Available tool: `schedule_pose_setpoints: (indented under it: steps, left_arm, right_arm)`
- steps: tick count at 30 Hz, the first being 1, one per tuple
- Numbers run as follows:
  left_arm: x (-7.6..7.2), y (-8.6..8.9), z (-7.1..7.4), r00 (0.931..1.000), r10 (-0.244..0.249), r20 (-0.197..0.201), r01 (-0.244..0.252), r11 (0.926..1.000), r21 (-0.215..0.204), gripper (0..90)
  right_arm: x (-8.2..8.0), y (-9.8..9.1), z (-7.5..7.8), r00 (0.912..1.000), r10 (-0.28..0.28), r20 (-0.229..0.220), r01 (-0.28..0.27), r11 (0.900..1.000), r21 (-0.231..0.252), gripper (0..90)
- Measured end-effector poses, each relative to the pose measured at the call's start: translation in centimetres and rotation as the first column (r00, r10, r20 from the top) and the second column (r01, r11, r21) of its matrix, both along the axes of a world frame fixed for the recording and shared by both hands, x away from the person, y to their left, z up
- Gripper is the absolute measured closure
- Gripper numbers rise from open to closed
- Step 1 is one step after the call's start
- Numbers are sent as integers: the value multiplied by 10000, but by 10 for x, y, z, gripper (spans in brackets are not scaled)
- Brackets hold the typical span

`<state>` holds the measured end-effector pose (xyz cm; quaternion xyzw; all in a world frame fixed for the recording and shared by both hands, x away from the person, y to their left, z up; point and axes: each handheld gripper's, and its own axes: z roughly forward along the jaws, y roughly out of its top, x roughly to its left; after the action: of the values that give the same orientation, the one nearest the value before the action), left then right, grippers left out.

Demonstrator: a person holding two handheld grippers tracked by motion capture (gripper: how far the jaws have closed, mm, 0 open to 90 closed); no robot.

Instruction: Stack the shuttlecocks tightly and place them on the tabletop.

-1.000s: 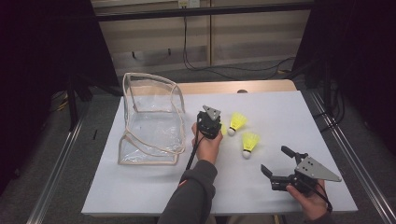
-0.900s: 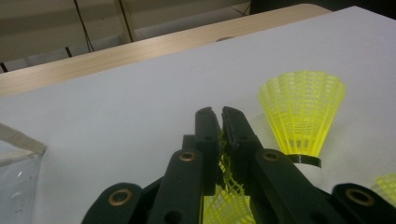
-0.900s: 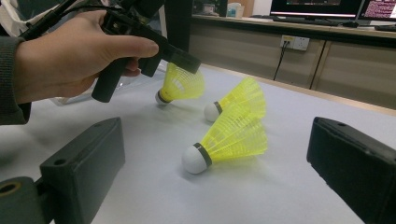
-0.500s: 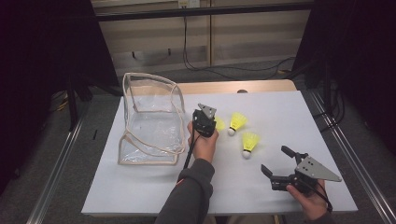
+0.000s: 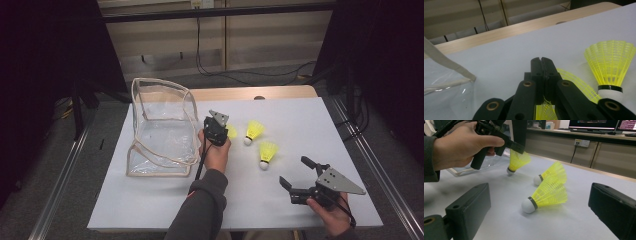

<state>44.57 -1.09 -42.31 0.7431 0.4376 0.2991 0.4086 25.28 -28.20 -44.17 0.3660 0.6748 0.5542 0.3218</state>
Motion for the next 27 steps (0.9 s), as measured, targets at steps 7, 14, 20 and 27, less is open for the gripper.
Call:
schedule_pose_setpoints:
  steps: [7,14,20,27]
  left_arm:
    - [0,-5,-3,9984,-481,-281,466,9977,-500,833]
    - [2,-9,-7,9961,-786,-397,748,9932,-894,763]
    - [2,-11,-8,9956,-819,-457,769,9918,-1021,727]
    - [2,-11,-8,9954,-819,-489,763,9914,-1067,721]
  right_arm:
    - [0,0,0,10000,-17,-1,17,10000,-24,33]
    - [0,0,0,10000,7,-4,-7,10000,-12,33]
    - [0,0,0,10000,20,-15,-20,10000,-14,33]
    - [0,1,0,10000,36,-39,-36,10000,-10,33]
